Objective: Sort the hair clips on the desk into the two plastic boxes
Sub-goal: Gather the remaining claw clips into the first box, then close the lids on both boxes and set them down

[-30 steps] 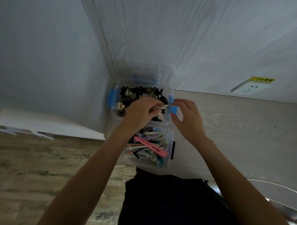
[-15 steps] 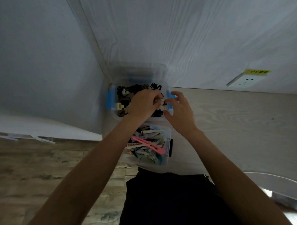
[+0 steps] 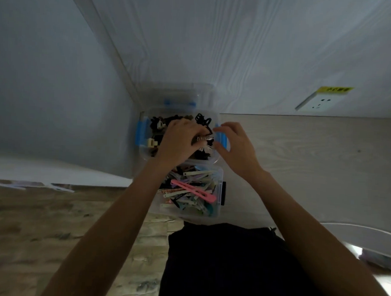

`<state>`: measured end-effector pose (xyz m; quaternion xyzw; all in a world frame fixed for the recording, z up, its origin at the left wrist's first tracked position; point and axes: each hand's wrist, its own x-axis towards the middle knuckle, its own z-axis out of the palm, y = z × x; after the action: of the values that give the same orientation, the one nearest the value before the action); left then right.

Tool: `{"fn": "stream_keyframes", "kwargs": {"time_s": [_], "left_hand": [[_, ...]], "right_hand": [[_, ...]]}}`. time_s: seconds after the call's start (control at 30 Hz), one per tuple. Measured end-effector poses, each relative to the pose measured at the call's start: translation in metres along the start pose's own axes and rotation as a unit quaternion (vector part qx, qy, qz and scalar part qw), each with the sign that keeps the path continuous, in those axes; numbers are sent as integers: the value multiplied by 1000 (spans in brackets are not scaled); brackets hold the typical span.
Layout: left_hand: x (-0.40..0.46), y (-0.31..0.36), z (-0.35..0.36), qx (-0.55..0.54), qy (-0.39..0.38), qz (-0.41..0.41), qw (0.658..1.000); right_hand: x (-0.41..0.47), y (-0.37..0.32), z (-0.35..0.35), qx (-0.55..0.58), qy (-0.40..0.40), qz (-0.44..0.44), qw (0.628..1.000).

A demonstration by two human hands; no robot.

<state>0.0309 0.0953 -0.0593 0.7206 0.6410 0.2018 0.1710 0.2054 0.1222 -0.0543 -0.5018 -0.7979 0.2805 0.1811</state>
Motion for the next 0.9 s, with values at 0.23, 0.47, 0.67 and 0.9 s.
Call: {"fn": "stream_keyframes", "kwargs": {"time_s": [0.23,0.47,0.67,0.9], "left_hand": [[-68,9,-7,-84,149,-118,978],[-131,8,20,39,178,-222,958],[-126,9,5,57,179,-244,951],[-89,-16,-22,-66,172,-326,927]], "right_hand": [[-41,-14,-10,-25,-53,-220,974],[-72,-20,44,-181,-229,-317,903],[-62,-33,24,-74,-184,-343,918],[43,-28,-43,-92,77,-198,973]]}}
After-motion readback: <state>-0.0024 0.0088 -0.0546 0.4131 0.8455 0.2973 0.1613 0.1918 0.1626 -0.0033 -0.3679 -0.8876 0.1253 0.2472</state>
